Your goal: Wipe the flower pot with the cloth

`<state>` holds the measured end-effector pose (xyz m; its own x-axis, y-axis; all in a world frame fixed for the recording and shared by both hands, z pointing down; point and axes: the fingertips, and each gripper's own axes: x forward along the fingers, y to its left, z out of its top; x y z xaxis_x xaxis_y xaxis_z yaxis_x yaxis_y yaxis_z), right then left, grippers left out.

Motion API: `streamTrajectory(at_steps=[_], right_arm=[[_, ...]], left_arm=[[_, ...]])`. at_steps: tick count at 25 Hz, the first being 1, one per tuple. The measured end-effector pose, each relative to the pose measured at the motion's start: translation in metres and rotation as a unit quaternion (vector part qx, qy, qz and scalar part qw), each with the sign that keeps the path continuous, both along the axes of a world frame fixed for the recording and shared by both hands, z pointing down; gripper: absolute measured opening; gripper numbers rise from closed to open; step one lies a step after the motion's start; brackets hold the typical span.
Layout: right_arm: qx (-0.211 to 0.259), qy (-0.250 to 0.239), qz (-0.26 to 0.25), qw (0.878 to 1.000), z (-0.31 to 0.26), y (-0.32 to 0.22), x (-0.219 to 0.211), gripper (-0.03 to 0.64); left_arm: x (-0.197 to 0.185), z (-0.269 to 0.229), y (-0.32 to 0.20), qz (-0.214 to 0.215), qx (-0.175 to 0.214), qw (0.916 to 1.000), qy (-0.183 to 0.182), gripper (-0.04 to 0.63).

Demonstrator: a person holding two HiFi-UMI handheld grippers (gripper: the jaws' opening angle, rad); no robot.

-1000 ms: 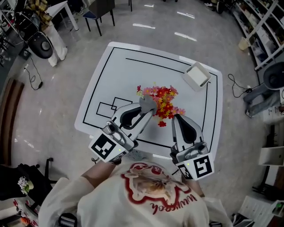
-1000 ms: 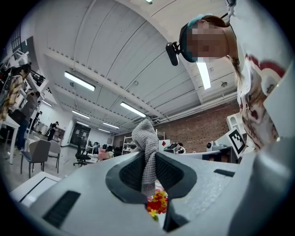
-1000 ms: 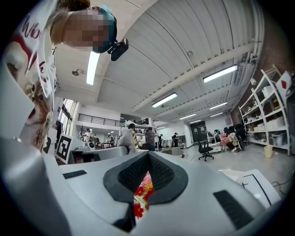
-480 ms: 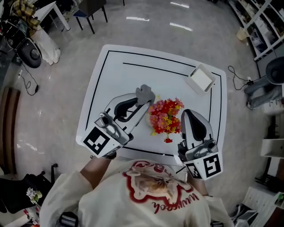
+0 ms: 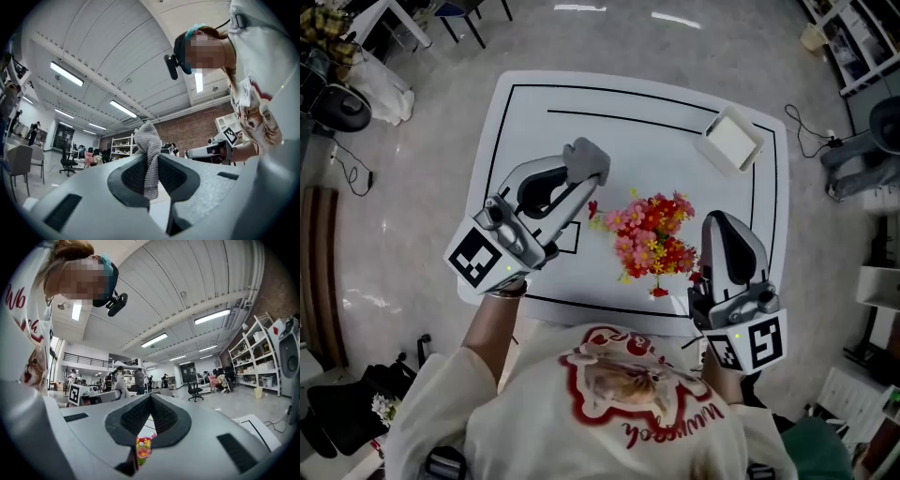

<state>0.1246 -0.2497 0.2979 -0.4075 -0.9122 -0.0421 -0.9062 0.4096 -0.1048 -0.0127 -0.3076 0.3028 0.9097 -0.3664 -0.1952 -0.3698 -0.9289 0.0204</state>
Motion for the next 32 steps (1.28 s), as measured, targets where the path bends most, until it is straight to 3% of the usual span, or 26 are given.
streamTrajectory(at_steps=[3, 8, 13, 15, 23, 32], right_arm=[[-0.003, 0.001, 0.003, 1.0, -0.001, -0.001, 0.009, -0.002], [-0.002, -0.001, 0.005, 1.0, -0.001, -0.004, 0.017, -0.002], [-0.014, 0.0, 0.002, 1.0, 0.003, -0.007, 0.024, -0.002], [-0.017, 0.0, 0.001, 1.0, 0.005, -0.007, 0.025, -0.002], [-0.024, -0.007, -0.003, 1.0, 0.007, -0.004, 0.028, -0.002], [-0.03, -0.013, -0.015, 0.999, 0.01, -0.005, 0.023, -0.002]], left_arm=[[-0.008, -0.002, -0.018, 0.008, 0.014, 0.9999, -0.001, 0.046], [0.004, 0.035, -0.035, 0.043, 0.07, 0.9897, -0.118, 0.046], [0.038, 0.086, -0.027, 0.131, 0.056, 0.9732, -0.18, 0.046], [0.05, 0.104, -0.023, 0.158, 0.041, 0.9685, -0.189, 0.046], [0.074, 0.131, -0.021, 0.201, 0.003, 0.9635, -0.177, 0.046], [0.092, 0.162, 0.0, 0.256, -0.015, 0.9465, -0.196, 0.046]])
